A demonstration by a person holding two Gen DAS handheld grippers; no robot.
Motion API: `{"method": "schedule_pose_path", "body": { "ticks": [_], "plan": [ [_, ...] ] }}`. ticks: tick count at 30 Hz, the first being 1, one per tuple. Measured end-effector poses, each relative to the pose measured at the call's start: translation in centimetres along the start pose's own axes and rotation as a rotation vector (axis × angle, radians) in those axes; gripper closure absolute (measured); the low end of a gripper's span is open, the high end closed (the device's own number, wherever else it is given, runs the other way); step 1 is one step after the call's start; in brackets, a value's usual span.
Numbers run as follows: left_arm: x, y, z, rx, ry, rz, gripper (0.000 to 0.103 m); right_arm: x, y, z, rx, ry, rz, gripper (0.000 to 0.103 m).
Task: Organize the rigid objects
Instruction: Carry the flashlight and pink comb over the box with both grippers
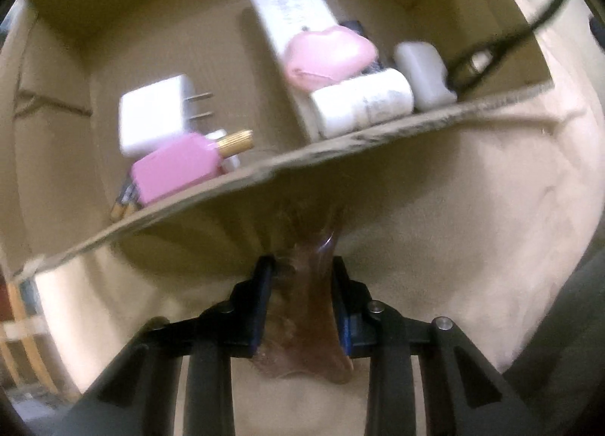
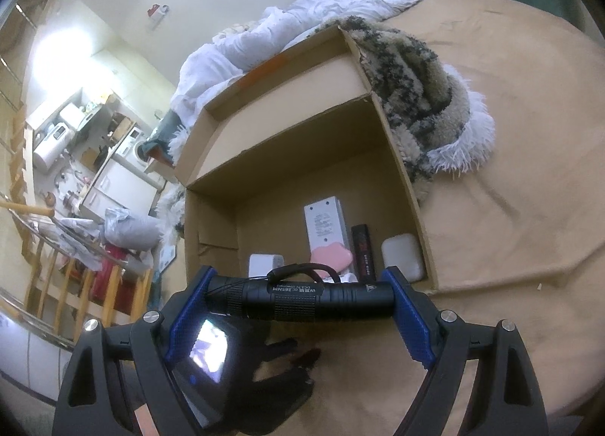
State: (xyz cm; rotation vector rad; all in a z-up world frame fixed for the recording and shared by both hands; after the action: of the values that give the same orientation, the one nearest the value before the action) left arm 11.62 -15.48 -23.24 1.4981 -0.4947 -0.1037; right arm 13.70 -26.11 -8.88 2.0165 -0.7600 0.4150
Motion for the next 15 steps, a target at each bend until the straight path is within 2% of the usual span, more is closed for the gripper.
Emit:
{"method": "schedule_pose_path", "body": {
  "ticks": [8,15],
  "plan": [
    [-1.1,3.5,-3.9,0.002,0.132,0.071,0.076,-0.2,-0.2,-0.1,-0.017,0.017,-0.004,0.010],
    [-1.6,8.6,-7.1,0.025,0.208,0.187,0.076,-0.3,-0.1,-0.2,-0.031,0.029,-0.003,0.010]
  ]
}}
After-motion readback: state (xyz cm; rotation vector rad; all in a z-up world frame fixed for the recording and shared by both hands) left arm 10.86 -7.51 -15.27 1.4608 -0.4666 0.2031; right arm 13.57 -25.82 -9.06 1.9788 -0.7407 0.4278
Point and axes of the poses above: each gripper's, at about its wrist camera, not at the fingertips, and y roughly against the way its jaws point, z to its right, x to its top, the point moved 10 cm from there along -y, roughly the way its jaws point, and after that the axes turned 4 degrees about z, right-handed, at the moved point
